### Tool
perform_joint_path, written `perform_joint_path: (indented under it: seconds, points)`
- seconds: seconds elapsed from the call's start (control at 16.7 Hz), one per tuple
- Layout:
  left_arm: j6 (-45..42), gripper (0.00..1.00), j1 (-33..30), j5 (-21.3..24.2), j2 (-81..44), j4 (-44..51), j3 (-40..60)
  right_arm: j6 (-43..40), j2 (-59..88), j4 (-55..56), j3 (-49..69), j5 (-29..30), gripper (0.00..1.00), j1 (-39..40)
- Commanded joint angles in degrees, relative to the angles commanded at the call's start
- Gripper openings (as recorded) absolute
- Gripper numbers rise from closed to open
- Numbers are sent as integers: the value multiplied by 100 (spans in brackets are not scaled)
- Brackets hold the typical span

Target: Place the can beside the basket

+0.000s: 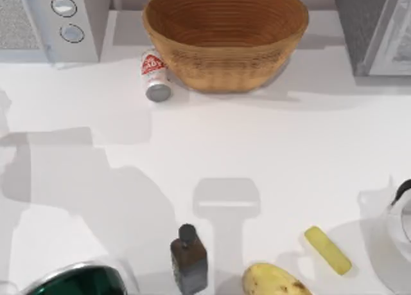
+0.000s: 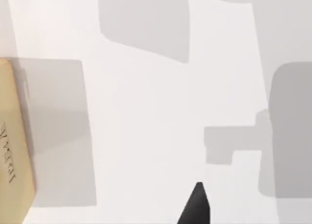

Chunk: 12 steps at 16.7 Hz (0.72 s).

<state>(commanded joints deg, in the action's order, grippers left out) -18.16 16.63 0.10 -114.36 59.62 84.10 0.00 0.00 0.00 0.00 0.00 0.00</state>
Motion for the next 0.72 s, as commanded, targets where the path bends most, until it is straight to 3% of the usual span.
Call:
perform_joint_path:
  seconds: [0.18,0.72]
  points:
    - [0,98,0,0,0,0,0,0,0,0,0,0,100,0]
    - [-1,100,6,-1,1,1,-1,0,0,0,0,0,100,0]
